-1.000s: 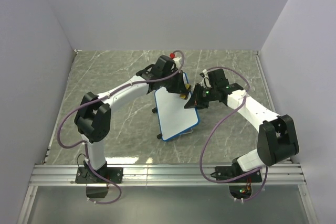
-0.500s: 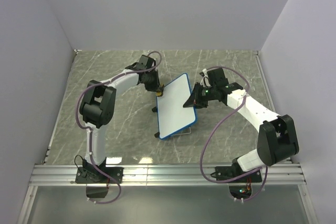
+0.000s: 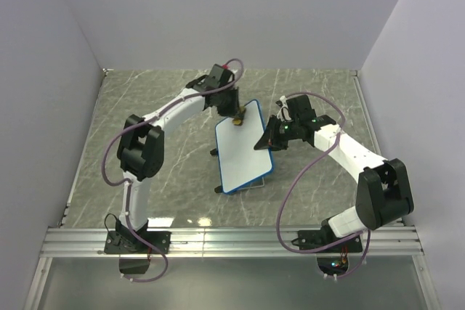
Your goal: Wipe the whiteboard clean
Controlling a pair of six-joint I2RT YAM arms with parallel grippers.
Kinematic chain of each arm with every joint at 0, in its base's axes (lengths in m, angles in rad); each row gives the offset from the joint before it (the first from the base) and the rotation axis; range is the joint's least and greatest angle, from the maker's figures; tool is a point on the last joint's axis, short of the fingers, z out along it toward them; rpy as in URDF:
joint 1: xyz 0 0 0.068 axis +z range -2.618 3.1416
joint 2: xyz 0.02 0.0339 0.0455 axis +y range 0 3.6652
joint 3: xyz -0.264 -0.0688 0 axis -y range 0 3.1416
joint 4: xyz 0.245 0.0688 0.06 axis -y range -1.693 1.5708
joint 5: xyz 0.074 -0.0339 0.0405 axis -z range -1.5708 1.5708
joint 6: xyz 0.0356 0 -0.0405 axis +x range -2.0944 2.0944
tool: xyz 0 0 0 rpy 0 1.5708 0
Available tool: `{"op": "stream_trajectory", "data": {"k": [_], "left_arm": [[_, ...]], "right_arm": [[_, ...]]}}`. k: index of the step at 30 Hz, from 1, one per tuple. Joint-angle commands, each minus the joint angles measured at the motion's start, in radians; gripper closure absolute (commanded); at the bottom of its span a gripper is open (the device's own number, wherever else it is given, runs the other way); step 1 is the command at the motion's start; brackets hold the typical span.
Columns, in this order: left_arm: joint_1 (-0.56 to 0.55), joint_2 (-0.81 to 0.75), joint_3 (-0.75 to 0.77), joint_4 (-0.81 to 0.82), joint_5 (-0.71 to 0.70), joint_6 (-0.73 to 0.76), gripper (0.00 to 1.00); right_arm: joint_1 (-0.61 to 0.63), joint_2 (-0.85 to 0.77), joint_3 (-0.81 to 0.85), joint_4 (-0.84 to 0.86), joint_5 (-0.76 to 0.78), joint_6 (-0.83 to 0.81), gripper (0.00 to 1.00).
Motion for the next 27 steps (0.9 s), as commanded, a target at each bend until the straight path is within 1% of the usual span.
{"op": "stream_trajectory", "data": {"k": [1, 4, 7, 11, 14, 17, 20, 22, 25, 27], "left_arm": [[-0.124, 0.01, 0.131, -0.024, 0.111, -0.009, 1.0], [-0.162, 0.01, 0.13, -0.012, 0.114, -0.05, 1.0], [-0.168, -0.032, 0.065, 0.031, 0.125, -0.093, 1.0], [-0.139, -0.08, 0.051, -0.017, 0.033, -0.095, 1.0], [-0.093, -0.141, 0.054, -0.055, -0.016, -0.096, 1.0], [-0.046, -0.209, 0.07, -0.108, -0.098, -0.098, 1.0], [0.025, -0.284, 0.068, -0.147, -0.161, -0.11, 1.0], [0.054, -0.339, 0.062, -0.164, -0.18, -0.113, 1.0], [0.114, -0.402, 0.031, -0.202, -0.208, -0.112, 1.0], [0.158, -0.434, -0.027, -0.214, -0.237, -0.11, 1.0]], "right_arm": [[0.03, 0.003, -0.029, -0.014, 0.027, -0.093, 1.0], [0.03, -0.009, -0.037, -0.004, 0.027, -0.086, 1.0], [0.032, -0.026, -0.046, 0.001, 0.028, -0.081, 1.0], [0.03, -0.055, -0.067, 0.009, 0.03, -0.079, 1.0], [0.03, -0.078, -0.087, 0.016, 0.03, -0.076, 1.0], [0.029, -0.102, -0.104, 0.021, 0.038, -0.073, 1.0], [0.03, -0.124, -0.124, 0.018, 0.048, -0.07, 1.0], [0.03, -0.13, -0.135, 0.021, 0.05, -0.067, 1.0], [0.03, -0.153, -0.164, 0.03, 0.045, -0.055, 1.0], [0.03, -0.176, -0.191, 0.047, 0.038, -0.046, 1.0]]}}
